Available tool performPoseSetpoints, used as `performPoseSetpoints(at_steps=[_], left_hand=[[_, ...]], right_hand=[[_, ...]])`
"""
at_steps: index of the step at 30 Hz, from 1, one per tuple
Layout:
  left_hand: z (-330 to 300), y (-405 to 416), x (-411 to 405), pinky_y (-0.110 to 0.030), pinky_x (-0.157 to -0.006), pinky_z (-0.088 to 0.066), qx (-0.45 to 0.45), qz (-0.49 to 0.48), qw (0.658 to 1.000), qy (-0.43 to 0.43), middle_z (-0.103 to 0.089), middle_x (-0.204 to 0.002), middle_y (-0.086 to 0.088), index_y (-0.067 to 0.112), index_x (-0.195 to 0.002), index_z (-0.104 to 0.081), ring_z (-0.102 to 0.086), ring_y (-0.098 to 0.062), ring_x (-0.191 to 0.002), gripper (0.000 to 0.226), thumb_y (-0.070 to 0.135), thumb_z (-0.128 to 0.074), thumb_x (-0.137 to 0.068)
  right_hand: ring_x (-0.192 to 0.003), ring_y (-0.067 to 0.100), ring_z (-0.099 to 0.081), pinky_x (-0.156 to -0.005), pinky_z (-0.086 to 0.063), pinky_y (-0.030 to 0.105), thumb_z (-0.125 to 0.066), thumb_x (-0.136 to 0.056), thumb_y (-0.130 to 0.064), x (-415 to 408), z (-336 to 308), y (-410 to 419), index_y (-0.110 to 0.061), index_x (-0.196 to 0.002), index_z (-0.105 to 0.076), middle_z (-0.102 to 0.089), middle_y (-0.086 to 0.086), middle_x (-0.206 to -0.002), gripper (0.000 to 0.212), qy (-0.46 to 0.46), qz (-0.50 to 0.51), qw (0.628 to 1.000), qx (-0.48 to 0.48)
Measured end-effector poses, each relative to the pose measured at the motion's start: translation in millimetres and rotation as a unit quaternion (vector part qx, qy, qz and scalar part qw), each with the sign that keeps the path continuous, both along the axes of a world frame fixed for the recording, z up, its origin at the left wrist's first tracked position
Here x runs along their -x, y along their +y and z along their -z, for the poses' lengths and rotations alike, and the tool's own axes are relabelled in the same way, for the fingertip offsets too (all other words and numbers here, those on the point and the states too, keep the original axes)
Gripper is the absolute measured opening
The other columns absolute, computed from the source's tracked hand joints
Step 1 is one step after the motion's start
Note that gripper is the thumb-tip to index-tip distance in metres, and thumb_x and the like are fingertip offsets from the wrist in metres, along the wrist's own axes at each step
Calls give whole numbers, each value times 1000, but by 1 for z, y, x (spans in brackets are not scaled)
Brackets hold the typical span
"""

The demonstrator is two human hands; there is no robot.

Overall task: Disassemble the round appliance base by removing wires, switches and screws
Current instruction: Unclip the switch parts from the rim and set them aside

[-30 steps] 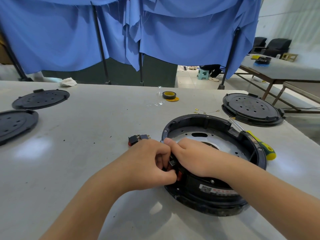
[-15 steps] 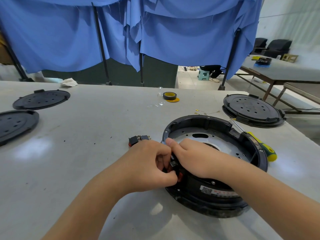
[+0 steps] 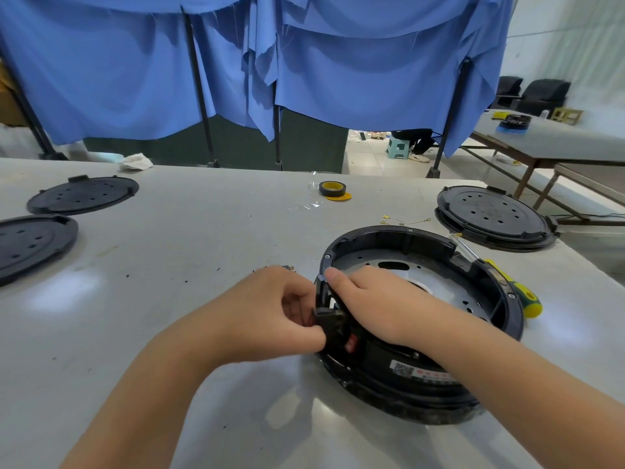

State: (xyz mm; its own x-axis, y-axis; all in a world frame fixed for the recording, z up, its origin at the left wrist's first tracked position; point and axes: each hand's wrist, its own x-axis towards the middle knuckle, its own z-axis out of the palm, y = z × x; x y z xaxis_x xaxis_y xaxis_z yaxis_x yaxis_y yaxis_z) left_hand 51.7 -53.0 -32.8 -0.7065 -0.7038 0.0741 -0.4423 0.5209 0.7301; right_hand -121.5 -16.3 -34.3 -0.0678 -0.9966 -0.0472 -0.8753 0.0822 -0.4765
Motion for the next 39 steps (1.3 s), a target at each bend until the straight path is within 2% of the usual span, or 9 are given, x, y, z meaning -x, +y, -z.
performPoseSetpoints(at_steps=[4,7,11,14,17,21,30,35,39], left_hand=[[-11,-14,-19,-15,-54,-40,-83,-15,996,14,-61,-56,6,16,-68,-66,-55,-6,-54,12,28,-69,-69],[-5,-31,-28,-10,-53,-43,-74,-104,991,45,-70,-64,8,20,-73,-70,-59,0,-54,12,31,-71,-80],[16,-55,-33,-26,-57,-40,-58,-218,974,-23,-70,-73,4,15,-80,-63,-60,-11,-56,22,30,-53,-93],[30,-66,-35,-27,-57,-34,-83,-254,963,-39,-58,-65,-3,11,-68,-52,-47,-20,-55,31,26,-44,-94],[38,-69,-36,-30,-56,-29,-28,-263,959,-105,-47,-64,-3,15,-64,-42,-41,-21,-58,32,29,-40,-93],[45,-69,-35,-30,-55,-31,23,-256,954,-155,-55,-68,-2,14,-68,-49,-48,-19,-63,31,32,-42,-92],[47,-67,-29,-33,-64,-42,107,-296,945,-90,-58,-74,4,24,-108,-47,-56,-14,-75,21,39,-48,-93],[27,-40,-11,-22,-55,-39,115,-201,973,12,-59,-65,9,28,-82,-56,-52,-2,-58,6,27,-61,-85],[7,-7,2,-12,-50,-38,46,-58,997,-5,-66,-67,9,26,-69,-65,-56,-6,-57,5,27,-60,-69]], right_hand=[[-33,7,-33,-47,-29,28,-24,-95,-59,1,0,-1,-16,-52,-31,-33,-5,-37,62,-8,5,1000,-10],[-32,8,-32,-48,-30,27,-24,-95,-59,1,-1,0,-17,-52,-29,-31,-6,-35,60,-18,8,1000,-17],[-35,9,-33,-47,-30,27,-25,-96,-58,0,-3,2,-17,-53,-29,-31,-6,-37,60,-16,9,1000,-14],[-43,13,-38,-49,-31,28,-24,-96,-57,-1,-4,3,-17,-54,-30,-33,-6,-43,58,-12,7,1000,-13],[-47,15,-40,-52,-33,28,-24,-97,-56,-1,-4,4,-17,-55,-31,-35,-4,-48,58,-16,4,1000,-15],[-46,15,-39,-51,-32,28,-24,-97,-56,-1,-5,5,-17,-55,-31,-34,-4,-48,57,-12,3,1000,-15],[-50,17,-43,-52,-34,27,-22,-98,-53,-3,-8,6,-17,-57,-34,-38,-1,-52,56,-15,-2,1000,-21],[-51,14,-47,-49,-31,27,-20,-99,-51,-3,-6,5,-16,-56,-37,-43,0,-52,58,5,-9,1000,-10],[-56,13,-49,-49,-29,27,-20,-100,-49,-3,-5,2,-16,-57,-41,-49,2,-57,58,24,-13,1000,5]])
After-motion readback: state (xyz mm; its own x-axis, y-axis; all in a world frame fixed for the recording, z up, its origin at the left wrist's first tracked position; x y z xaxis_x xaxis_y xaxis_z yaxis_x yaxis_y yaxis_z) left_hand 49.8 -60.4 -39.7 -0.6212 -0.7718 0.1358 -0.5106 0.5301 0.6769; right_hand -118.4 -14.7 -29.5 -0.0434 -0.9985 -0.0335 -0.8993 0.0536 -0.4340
